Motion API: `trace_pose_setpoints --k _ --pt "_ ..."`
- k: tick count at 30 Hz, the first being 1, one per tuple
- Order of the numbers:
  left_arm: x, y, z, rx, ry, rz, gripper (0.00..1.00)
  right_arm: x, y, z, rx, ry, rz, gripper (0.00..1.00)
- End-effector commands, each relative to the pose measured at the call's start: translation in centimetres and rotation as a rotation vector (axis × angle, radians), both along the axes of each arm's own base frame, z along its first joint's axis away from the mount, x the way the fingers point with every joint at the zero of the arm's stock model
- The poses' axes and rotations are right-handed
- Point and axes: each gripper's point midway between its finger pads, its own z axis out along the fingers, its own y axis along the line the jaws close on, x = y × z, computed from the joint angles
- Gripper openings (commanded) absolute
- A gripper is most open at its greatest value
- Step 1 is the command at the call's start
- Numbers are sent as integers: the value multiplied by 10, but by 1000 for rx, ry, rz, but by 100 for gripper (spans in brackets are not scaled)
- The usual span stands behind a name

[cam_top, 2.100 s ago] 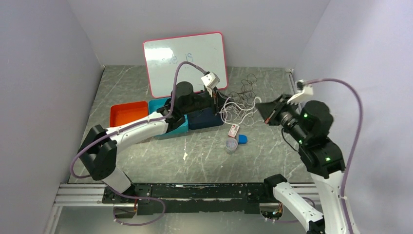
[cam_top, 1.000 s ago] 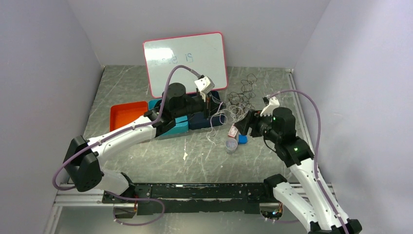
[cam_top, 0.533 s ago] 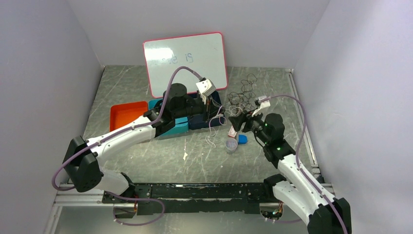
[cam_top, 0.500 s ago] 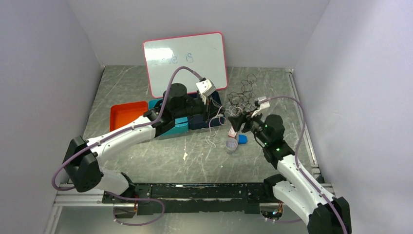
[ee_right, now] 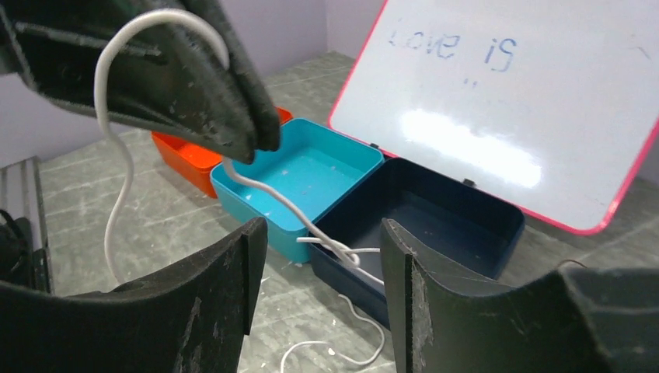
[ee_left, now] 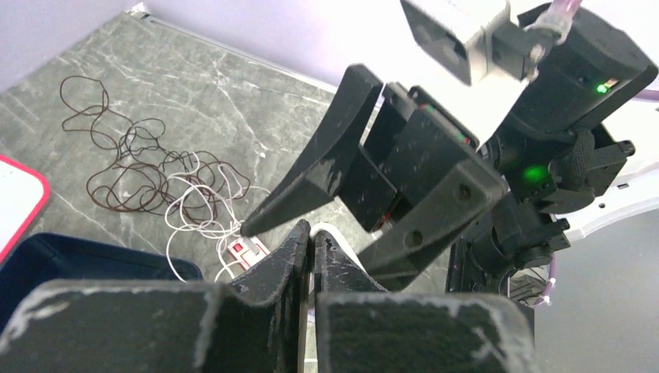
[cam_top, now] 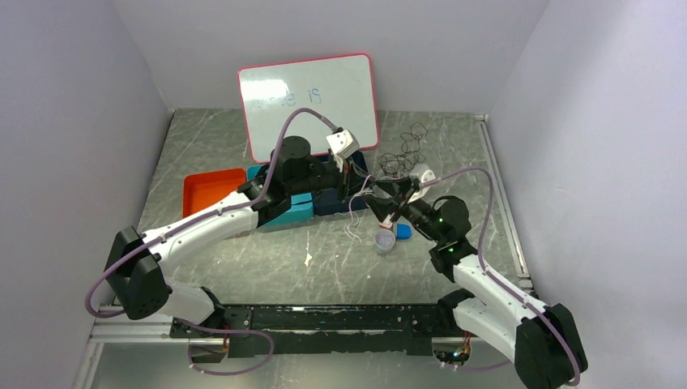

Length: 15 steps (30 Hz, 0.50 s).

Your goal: Untangle the cables

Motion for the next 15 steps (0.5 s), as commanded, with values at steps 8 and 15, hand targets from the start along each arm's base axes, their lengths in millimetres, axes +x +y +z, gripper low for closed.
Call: trace_pose_setpoints --k 8,15 --pt "-11 0 42 -72 -41 -65 7 17 13 13 -13 -125 -32 53" --pt "-17 4 47 -91 -21 -67 7 37 19 31 113 -138 -60 40"
